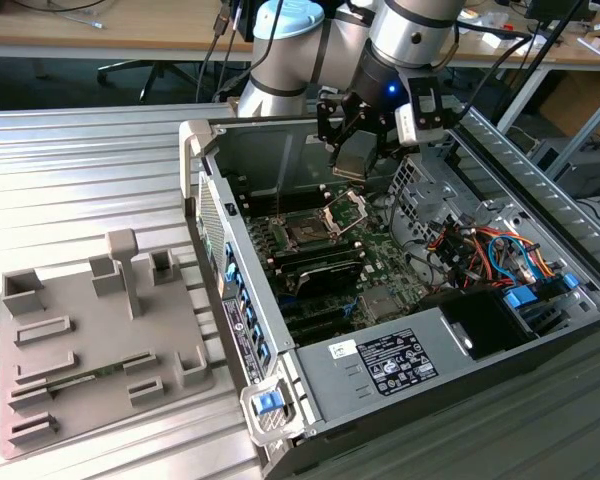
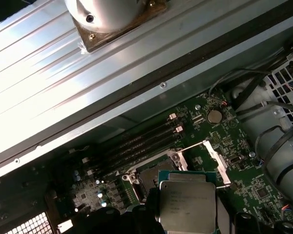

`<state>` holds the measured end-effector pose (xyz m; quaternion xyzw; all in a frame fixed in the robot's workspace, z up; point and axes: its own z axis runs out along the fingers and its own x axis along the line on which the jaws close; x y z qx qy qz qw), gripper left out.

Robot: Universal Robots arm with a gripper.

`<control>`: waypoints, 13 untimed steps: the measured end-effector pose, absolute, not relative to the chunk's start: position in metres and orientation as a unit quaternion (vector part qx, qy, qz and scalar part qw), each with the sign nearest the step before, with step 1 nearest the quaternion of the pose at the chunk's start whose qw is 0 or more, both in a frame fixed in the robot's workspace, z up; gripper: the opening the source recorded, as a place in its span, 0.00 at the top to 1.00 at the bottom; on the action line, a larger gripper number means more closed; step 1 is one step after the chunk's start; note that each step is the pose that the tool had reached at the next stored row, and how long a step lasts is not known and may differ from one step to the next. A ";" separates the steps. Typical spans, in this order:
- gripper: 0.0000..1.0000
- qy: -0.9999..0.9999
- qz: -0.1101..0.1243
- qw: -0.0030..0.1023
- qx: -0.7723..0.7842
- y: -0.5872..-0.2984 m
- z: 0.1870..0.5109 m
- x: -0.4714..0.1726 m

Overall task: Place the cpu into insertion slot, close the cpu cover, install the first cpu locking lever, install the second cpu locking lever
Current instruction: 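Place the cpu into insertion slot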

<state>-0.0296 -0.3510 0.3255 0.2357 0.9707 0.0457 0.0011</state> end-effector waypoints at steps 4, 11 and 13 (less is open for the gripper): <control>0.45 0.969 0.046 0.002 0.243 -0.351 0.325 -0.030; 0.45 0.966 0.046 0.002 0.256 -0.351 0.325 -0.030; 0.45 0.964 0.046 0.002 0.261 -0.351 0.325 -0.030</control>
